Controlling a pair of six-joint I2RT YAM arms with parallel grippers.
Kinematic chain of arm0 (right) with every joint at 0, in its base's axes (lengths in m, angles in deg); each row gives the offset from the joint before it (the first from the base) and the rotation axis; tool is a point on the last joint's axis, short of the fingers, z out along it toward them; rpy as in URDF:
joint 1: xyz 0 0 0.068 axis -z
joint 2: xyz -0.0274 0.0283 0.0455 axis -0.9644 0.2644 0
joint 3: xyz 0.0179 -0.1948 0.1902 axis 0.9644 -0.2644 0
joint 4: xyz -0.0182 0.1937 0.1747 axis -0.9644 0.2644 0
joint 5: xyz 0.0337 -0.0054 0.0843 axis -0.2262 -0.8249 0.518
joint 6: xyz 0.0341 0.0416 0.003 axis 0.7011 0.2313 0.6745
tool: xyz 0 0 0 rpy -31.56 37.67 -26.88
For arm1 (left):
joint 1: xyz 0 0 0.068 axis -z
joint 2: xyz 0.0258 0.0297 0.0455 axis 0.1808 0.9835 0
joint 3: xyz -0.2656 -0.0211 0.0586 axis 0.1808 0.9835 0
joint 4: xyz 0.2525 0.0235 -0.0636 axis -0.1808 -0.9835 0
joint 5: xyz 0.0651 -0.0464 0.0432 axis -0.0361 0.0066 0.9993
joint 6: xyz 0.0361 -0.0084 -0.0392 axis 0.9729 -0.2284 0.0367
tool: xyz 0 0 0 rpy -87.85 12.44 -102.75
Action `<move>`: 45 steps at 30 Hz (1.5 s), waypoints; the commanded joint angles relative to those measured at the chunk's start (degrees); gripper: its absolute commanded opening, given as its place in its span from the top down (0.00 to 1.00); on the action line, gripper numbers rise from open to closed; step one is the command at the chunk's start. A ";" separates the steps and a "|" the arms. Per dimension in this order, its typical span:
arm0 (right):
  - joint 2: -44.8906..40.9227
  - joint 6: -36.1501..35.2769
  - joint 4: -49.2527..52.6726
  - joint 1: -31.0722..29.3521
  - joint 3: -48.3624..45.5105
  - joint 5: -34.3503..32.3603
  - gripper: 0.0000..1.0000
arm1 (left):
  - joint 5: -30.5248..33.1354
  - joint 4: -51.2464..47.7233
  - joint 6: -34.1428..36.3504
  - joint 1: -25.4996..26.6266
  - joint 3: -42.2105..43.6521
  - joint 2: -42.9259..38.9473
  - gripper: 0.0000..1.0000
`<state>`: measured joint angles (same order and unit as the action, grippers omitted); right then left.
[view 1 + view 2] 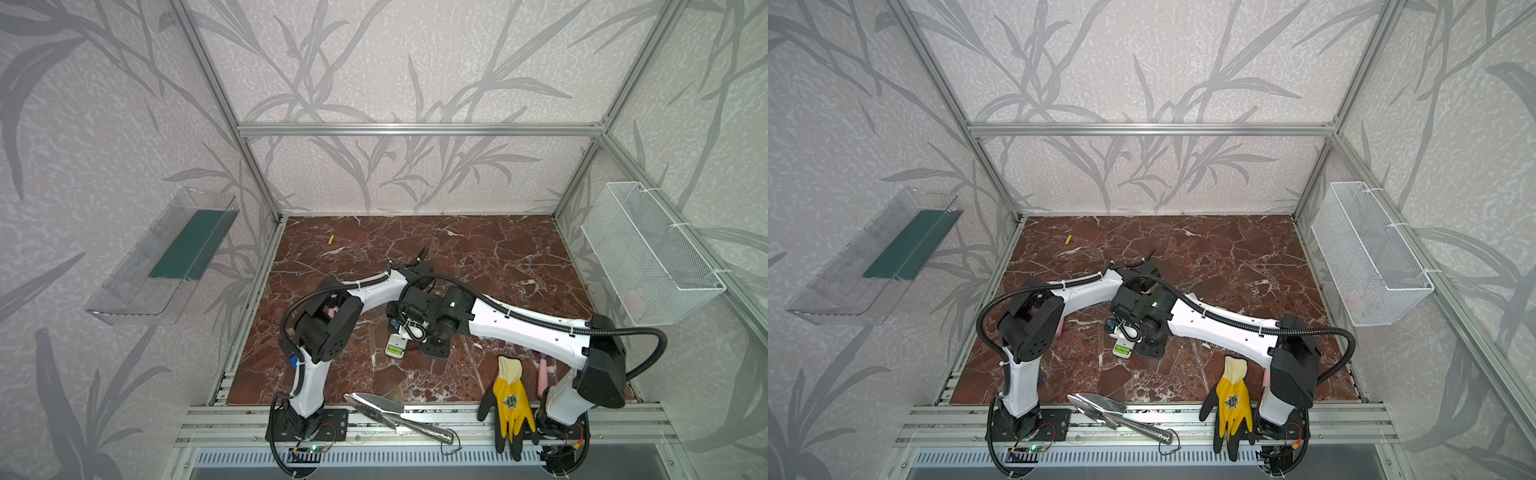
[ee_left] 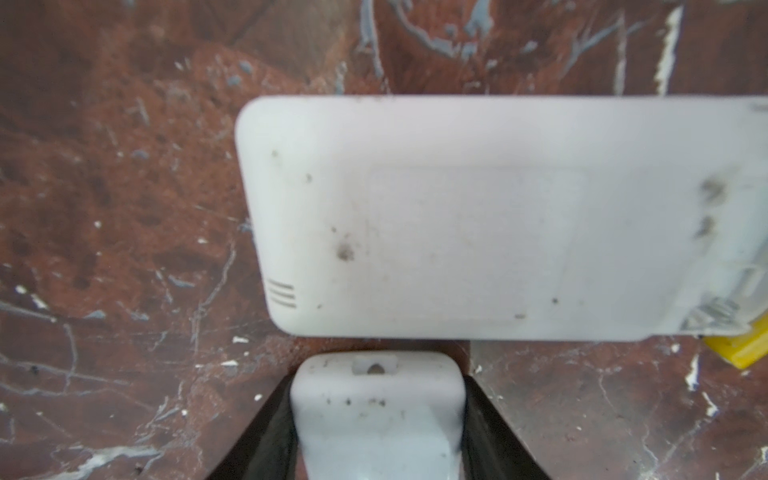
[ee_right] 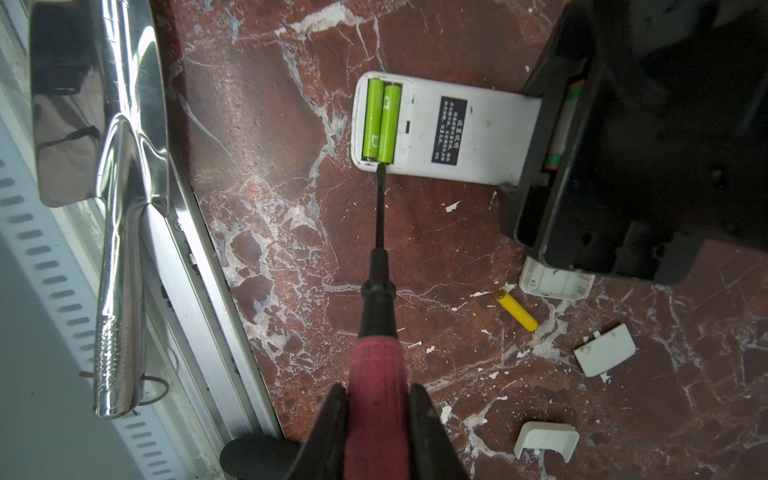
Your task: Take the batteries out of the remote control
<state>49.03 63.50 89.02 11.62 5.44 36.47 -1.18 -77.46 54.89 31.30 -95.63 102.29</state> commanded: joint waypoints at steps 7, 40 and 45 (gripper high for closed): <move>-1.36 1.13 0.49 -0.32 -1.83 -2.41 1.00 | -4.16 2.55 -2.44 -0.02 2.80 0.24 0.32; -13.28 0.92 -8.65 -0.32 -11.56 1.52 1.00 | 0.34 -3.12 -7.18 1.63 4.06 -0.34 0.60; -12.72 0.85 -7.61 -0.41 -11.03 1.34 1.00 | 0.81 -3.56 -7.47 2.02 3.32 0.09 0.72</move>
<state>36.93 63.94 80.46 11.60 -5.91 37.13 -0.30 -78.11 48.51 32.78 -93.66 101.00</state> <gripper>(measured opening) 0.239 0.515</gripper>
